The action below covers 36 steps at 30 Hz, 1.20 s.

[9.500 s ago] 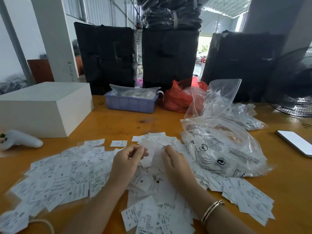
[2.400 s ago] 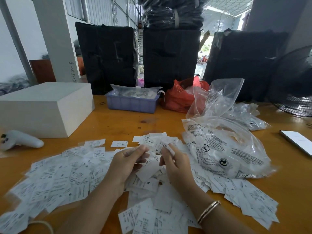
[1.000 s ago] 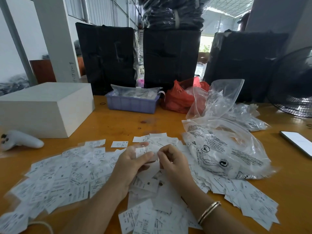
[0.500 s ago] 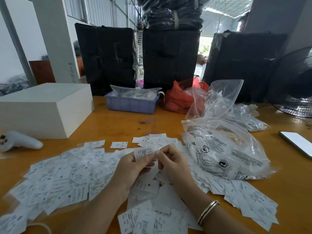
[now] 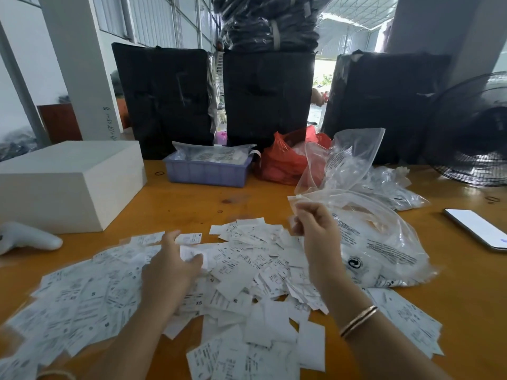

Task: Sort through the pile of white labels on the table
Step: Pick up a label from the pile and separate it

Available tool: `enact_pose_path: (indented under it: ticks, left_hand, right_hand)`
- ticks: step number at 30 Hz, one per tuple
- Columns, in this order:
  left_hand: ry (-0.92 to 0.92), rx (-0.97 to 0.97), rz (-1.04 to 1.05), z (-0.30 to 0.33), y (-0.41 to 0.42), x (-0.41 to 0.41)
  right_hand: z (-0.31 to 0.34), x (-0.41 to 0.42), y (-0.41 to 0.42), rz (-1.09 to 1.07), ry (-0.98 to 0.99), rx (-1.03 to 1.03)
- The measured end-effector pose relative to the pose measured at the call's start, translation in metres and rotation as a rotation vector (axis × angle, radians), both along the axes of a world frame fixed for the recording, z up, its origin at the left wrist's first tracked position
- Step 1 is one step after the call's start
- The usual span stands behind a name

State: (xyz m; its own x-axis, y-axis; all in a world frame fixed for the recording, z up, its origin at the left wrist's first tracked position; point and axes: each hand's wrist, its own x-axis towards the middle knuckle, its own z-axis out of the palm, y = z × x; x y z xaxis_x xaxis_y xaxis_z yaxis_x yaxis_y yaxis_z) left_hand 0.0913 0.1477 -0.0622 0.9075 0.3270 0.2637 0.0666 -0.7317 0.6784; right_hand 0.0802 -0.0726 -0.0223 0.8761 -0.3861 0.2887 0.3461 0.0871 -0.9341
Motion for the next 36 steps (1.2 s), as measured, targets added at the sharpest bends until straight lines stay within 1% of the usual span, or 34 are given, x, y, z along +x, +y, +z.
enact_pose_path:
  ticks: [1,2,3,5,8,10,12,14,16,18,20,25,27,29,33,34,36]
  left_hand:
    - [0.054,0.083,0.029,-0.002,0.001,0.002]
    - [0.087,0.173,0.064,-0.005,0.002,0.003]
    - [0.094,0.254,0.094,-0.005,0.002,0.004]
    - [0.044,0.342,0.098,-0.006,-0.001,0.002]
    - [-0.125,0.392,-0.046,-0.010,-0.011,-0.001]
    - [-0.223,0.425,-0.214,-0.013,-0.021,-0.005]
    - [-0.278,0.435,-0.382,-0.016,-0.029,-0.010]
    - [-0.278,0.431,-0.505,-0.020,-0.033,-0.012]
    - [-0.254,0.421,-0.574,-0.022,-0.034,-0.012]
    - [-0.247,0.396,-0.600,-0.024,-0.034,-0.011]
    - [-0.265,0.376,-0.620,-0.025,-0.033,-0.011]
    - [-0.289,0.360,-0.650,-0.027,-0.032,-0.011]
    - [-0.276,0.367,-0.657,-0.027,-0.032,-0.011]
    - [-0.277,0.372,-0.664,-0.028,-0.032,-0.010]
    - [-0.279,0.367,-0.669,-0.026,-0.034,-0.011]
    - [-0.279,0.364,-0.670,-0.025,-0.034,-0.012]
    - [-0.278,0.357,-0.670,-0.024,-0.034,-0.012]
  right_hand:
    - [0.002,0.002,-0.008,-0.055,0.012,-0.003]
    - [0.002,0.005,-0.016,-0.122,0.035,-0.047]
    - [0.002,0.009,-0.025,-0.189,0.061,-0.133]
    - [0.000,0.017,-0.044,-0.285,0.096,-0.315]
    - [-0.001,0.034,-0.077,-0.402,0.115,-0.494]
    - [-0.001,0.044,-0.096,-0.445,0.205,-0.634]
    - [-0.005,0.052,-0.107,-0.418,0.352,-0.866]
    - [-0.010,0.058,-0.111,-0.327,0.484,-1.114]
    - [-0.015,0.062,-0.109,-0.248,0.611,-1.250]
    - [-0.018,0.063,-0.106,-0.241,0.665,-1.321]
    - [-0.019,0.063,-0.104,-0.263,0.646,-1.298]
    - [-0.020,0.061,-0.103,-0.320,0.568,-1.116]
    - [-0.019,0.060,-0.104,-0.300,0.568,-0.988]
    - [-0.018,0.057,-0.108,-0.304,0.526,-0.872]
    - [-0.014,0.053,-0.111,-0.382,0.427,-0.907]
    - [-0.013,0.053,-0.111,-0.388,0.417,-0.883]
    - [-0.012,0.052,-0.109,-0.382,0.397,-0.767]
